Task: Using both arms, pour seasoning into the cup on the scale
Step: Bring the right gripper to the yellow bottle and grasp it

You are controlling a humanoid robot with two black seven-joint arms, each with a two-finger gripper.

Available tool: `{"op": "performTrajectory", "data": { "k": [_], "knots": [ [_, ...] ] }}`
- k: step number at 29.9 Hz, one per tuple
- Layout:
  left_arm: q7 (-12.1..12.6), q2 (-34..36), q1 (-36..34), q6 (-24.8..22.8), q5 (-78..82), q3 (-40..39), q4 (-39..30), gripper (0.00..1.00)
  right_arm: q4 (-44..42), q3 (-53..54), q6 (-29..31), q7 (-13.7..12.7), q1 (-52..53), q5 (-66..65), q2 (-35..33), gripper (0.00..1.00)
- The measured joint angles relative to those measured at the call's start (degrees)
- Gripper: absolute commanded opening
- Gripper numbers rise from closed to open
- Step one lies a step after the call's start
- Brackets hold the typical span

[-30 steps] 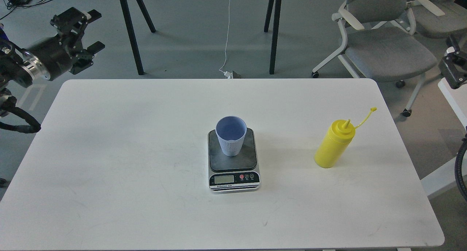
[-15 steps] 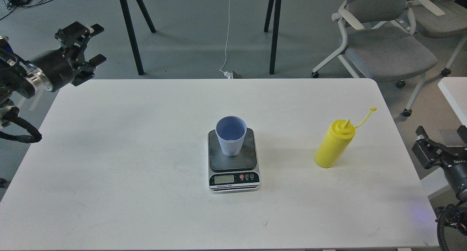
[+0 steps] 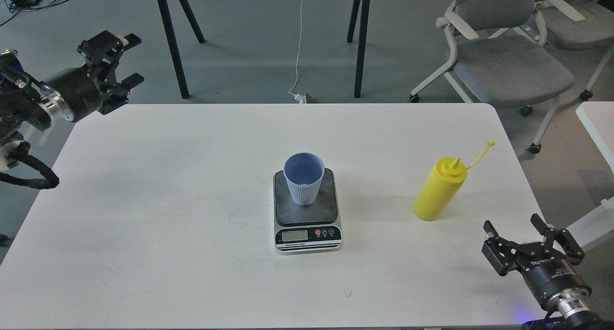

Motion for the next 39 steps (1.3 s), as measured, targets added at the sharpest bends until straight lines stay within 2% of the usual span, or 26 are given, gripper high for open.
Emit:
{"op": "performTrajectory", "data": {
  "k": [10, 23, 39],
  "knots": [
    [0.00, 0.00, 0.49, 0.00, 0.00, -0.10, 0.00, 1.00, -3.38, -0.80, 0.00, 0.02, 3.23, -5.35, 5.62, 1.00],
    [0.00, 0.00, 1.55, -0.01, -0.02, -0.18, 0.00, 1.00, -12.05, -5.23, 0.00, -0.08, 10.40, -8.85, 12.21, 1.00],
    [0.00, 0.00, 2.18, -0.01, -0.10, -0.18, 0.00, 1.00, -15.17, -6.20, 0.00, -0.05, 14.24, -10.08, 14.53, 1.00]
  ]
}}
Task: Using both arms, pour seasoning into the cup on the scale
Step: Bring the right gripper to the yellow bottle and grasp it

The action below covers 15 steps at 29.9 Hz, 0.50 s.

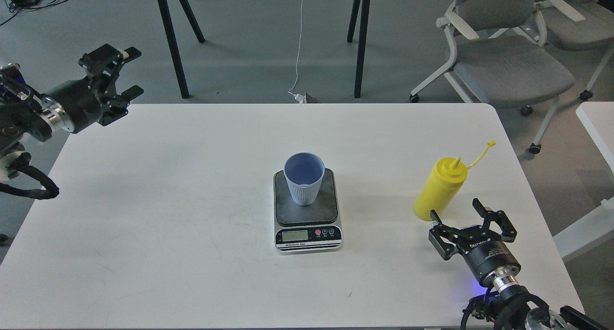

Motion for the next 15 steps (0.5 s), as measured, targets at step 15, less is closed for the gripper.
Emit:
{"op": "performTrajectory", "data": {
  "k": [15],
  "knots": [
    [0.00, 0.00, 1.20, 0.00, -0.09, -0.09, 0.00, 1.00, -4.13, 0.00, 0.00, -0.02, 3.93, -2.08, 3.13, 1.00]
  ]
}}
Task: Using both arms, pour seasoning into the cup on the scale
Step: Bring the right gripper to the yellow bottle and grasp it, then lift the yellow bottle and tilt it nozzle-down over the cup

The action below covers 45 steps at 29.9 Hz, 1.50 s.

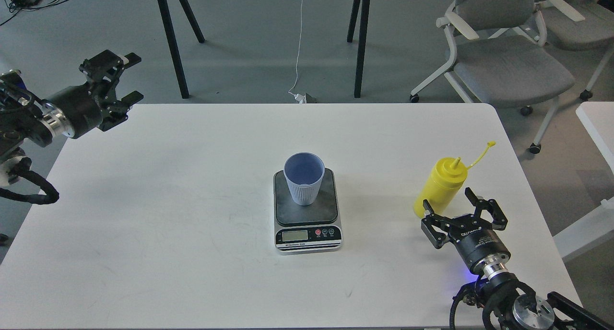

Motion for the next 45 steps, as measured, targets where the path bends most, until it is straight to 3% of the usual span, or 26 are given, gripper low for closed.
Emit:
{"op": "performTrajectory", "data": {
  "k": [22, 29, 32, 35, 37, 40, 45],
  "knots": [
    [0.00, 0.00, 0.64, 0.01, 0.00, -0.03, 0.00, 1.00, -4.94, 0.01, 0.00, 0.09, 4.35, -1.03, 3.22, 0.99],
    [0.00, 0.00, 1.06, 0.01, -0.04, -0.07, 0.00, 1.00, -6.95, 0.01, 0.00, 0.09, 6.11, -2.11, 5.05, 0.93],
    [0.00, 0.00, 1.09, 0.01, -0.08, -0.09, 0.00, 1.00, -7.76, 0.01, 0.00, 0.18, 6.48, -3.25, 5.71, 0.77],
    [0.00, 0.00, 1.16, 0.01, -0.10, -0.09, 0.08, 1.00, -8.18, 0.07, 0.00, 0.34, 6.51, -4.33, 5.85, 0.35],
    [0.00, 0.00, 1.18, 0.01, -0.15, -0.09, 0.43, 1.00, -8.25, 0.10, 0.00, 0.41, 6.45, -5.05, 5.85, 0.11],
    [0.00, 0.00, 1.19, 0.00, -0.18, -0.15, 0.66, 1.00, -8.25, 0.16, 0.00, 0.57, 6.30, -6.60, 5.85, 0.02],
    [0.00, 0.00, 1.19, 0.00, -0.27, -0.18, 0.69, 1.00, -4.86, 2.01, 0.00, 0.75, 6.47, -7.18, 4.53, 0.02]
  ]
}}
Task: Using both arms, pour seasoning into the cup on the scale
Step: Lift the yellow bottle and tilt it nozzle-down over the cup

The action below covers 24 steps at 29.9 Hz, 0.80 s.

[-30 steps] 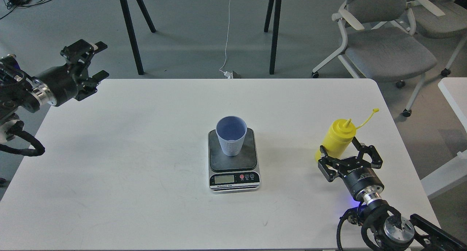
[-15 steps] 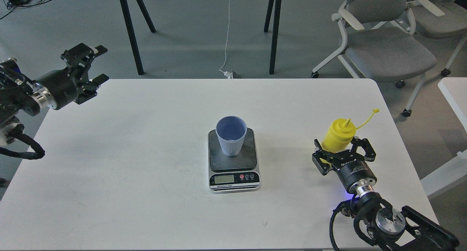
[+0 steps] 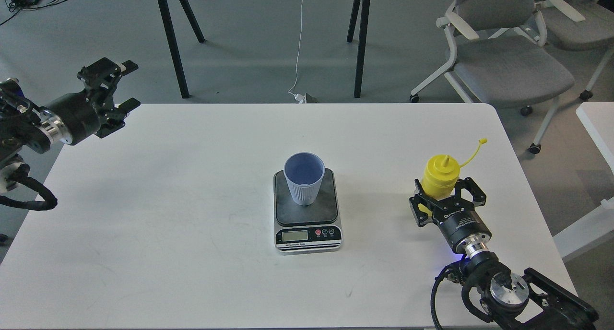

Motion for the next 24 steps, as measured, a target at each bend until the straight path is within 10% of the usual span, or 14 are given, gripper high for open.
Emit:
{"op": "performTrajectory", "data": {
  "k": [8, 14, 24],
  "knots": [
    [0.00, 0.00, 0.00, 0.00, -0.09, -0.01, 0.02, 1.00, 9.85, 5.15, -0.43, 0.02, 16.45, -7.06, -15.66, 0.02],
    [0.02, -0.18, 0.49, 0.00, -0.48, -0.10, -0.07, 1.00, 9.57, -7.15, -13.38, 1.41, 37.60, -28.40, -23.75, 0.02],
    [0.02, -0.52, 0.71, 0.00, -0.53, -0.10, -0.07, 1.00, 1.68, -45.17, -32.31, 3.54, 61.96, -55.90, -11.80, 0.02]
  ]
}}
